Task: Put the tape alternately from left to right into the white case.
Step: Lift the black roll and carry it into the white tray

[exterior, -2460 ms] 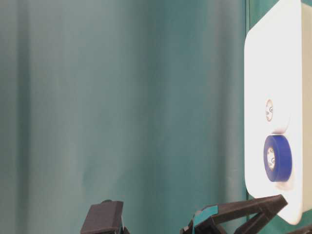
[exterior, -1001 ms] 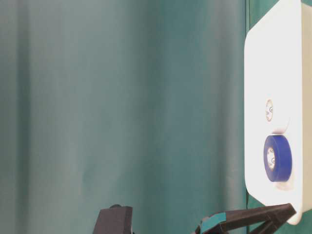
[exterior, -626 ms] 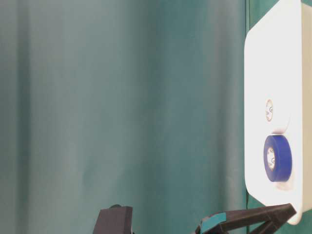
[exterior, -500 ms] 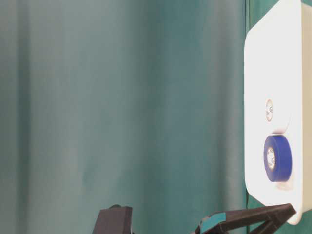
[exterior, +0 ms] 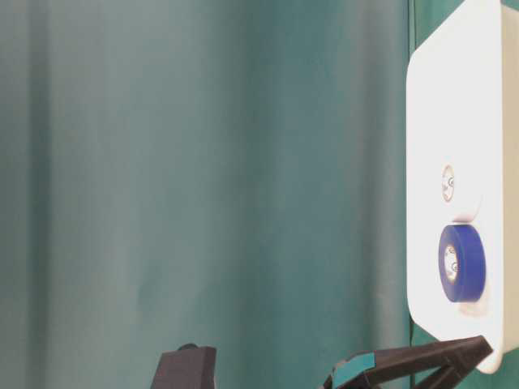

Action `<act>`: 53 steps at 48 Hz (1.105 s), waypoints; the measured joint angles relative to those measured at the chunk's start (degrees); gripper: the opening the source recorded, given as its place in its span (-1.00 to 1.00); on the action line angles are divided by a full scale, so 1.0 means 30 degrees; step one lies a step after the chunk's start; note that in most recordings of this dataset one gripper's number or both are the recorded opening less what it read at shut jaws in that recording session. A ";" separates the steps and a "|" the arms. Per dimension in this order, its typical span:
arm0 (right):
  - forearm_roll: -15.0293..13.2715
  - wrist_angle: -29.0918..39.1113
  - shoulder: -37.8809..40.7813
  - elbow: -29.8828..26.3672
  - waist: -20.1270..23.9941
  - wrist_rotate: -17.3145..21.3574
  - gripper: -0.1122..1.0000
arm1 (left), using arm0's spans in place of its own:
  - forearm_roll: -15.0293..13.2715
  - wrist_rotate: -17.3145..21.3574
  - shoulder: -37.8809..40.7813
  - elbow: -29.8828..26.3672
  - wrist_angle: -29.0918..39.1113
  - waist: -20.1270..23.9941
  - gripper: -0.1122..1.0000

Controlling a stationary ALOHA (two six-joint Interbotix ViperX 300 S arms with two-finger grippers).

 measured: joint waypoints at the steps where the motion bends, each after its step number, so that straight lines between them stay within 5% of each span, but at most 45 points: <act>1: 0.0000 0.0029 -0.0029 -0.0029 -0.0088 0.0000 -0.78 | 0.0000 0.0000 0.0000 0.0000 0.0000 0.0000 1.00; 34: -0.0088 0.0352 0.0000 -0.1377 -0.7236 -0.0176 -0.78 | 0.0000 0.0000 0.0000 0.0029 -0.0029 -0.0264 1.00; 53: -0.0498 0.0322 0.0264 -0.2080 -1.0137 -0.0293 -0.78 | -0.0029 0.0000 0.0029 0.0029 0.0000 -0.0293 1.00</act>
